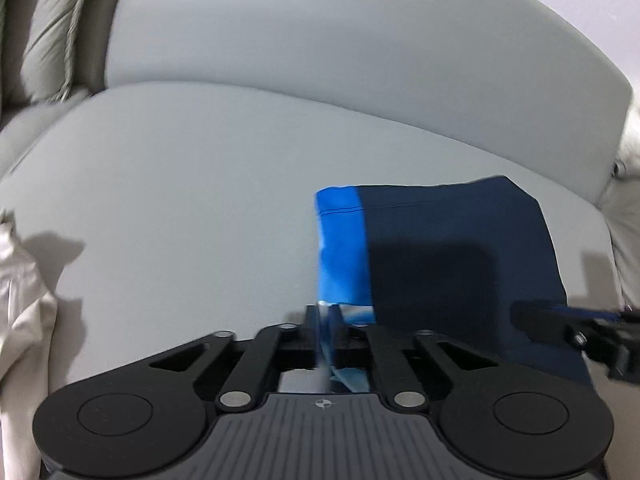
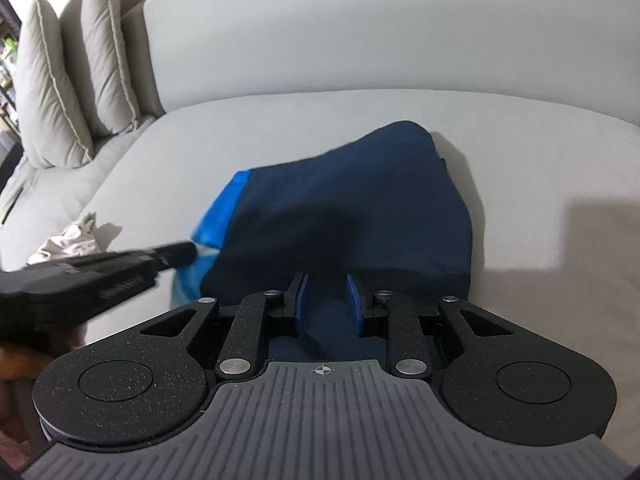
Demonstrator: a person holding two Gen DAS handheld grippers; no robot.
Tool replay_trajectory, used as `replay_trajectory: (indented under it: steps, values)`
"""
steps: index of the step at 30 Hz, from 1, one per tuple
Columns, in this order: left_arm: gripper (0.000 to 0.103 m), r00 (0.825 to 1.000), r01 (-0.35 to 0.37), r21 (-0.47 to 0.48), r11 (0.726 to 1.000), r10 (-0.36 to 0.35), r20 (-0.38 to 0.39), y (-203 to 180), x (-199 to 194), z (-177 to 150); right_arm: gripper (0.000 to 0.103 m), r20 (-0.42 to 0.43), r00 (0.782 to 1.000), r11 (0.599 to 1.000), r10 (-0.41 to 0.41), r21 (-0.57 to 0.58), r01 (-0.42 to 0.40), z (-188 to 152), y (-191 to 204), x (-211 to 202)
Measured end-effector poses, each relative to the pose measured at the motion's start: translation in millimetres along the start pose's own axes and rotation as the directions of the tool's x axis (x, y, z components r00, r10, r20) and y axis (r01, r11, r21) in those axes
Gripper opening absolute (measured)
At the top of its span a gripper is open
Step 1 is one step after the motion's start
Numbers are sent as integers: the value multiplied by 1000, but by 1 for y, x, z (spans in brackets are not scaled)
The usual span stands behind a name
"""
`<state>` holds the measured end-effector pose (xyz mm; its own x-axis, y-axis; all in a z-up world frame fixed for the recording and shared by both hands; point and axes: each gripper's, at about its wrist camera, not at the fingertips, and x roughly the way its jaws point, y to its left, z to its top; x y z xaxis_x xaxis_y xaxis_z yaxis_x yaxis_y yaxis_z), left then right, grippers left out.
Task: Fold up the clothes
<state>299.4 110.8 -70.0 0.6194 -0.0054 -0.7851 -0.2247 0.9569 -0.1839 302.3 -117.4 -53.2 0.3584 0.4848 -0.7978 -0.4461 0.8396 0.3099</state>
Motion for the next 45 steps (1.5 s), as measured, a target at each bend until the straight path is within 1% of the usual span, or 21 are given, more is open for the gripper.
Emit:
replay_trajectory:
  steps: [1,2,4,7,9,12,15,18,23,29,30,31,32,33,35,37,40,42,43,44,45]
  values:
    - [56,1000,0,1,1000,0,9,0,-6,0,36,-1,1000,1000,2,-1,-2,0,1,-2]
    - [56,1000,-8,17,1000,8,18,0,-19,-1,38,1,1000,1000,9,-7,-9,1,2,-9]
    - [56,1000,-16,30,999,16,-1,1,-33,-4,42,1,1000,1000,15,-22,-15,1,5,-21]
    - [55,998,4,27,1000,-2,-61,1,-63,-23,42,-3,1000,999,13,-39,-13,-6,9,-46]
    - [55,994,-7,50,999,12,-108,-6,-87,-46,43,-6,1000,999,19,-46,-19,-20,14,-69]
    - [55,988,-23,73,997,33,-149,-17,-113,-80,43,-10,1000,998,24,-52,-25,-38,18,-90]
    - [54,986,-14,50,999,22,-164,-20,-135,-109,45,-33,999,996,35,-85,-37,-77,31,-119]
    - [53,985,-11,10,1000,12,-171,-21,-150,-131,45,-41,999,993,33,-109,-38,-109,39,-138]
    - [49,987,-6,-44,999,-1,-160,-20,-169,-152,45,-38,999,992,34,-117,-38,-147,51,-164]
    - [48,985,-18,-52,998,9,-170,-25,-169,-156,45,-37,999,993,17,-115,-21,-166,53,-178]
    - [47,986,-14,-46,999,6,-166,-27,-171,-157,46,-40,999,993,17,-118,-22,-168,54,-178]
    - [35,987,-10,-40,999,3,-162,-28,-172,-158,47,-42,999,992,20,-126,-26,-169,55,-179]
    - [7,988,9,-20,1000,-12,-153,-30,-173,-160,50,-43,999,991,24,-134,-29,-170,55,-180]
    - [5,988,13,-2,1000,-13,-156,-32,-173,-160,54,-40,999,989,29,-144,-35,-171,56,-183]
    - [4,987,-15,10,1000,16,-159,-35,-176,-162,57,-40,999,986,34,-161,-40,-174,58,-186]
    - [4,983,-42,10,999,43,-178,-35,-177,-162,57,-54,998,985,13,-170,-22,-177,58,-185]
    - [9,976,-44,0,999,43,-213,-31,-173,-166,57,-94,995,983,-17,-186,-1,-180,60,-182]
    - [21,985,-7,-34,999,1,-173,-28,-183,-164,57,-116,992,978,-46,-205,22,-184,60,-179]
    - [36,988,-4,-32,999,-1,-157,-29,-187,-164,57,-114,992,978,-45,-206,21,-184,60,-180]
    - [44,994,-4,-11,1000,3,-106,-32,-197,-162,57,-104,994,978,-43,-206,20,-184,60,-183]
    - [44,998,2,17,1000,-1,-56,-36,-205,-161,57,-89,995,978,-40,-209,20,-183,60,-187]
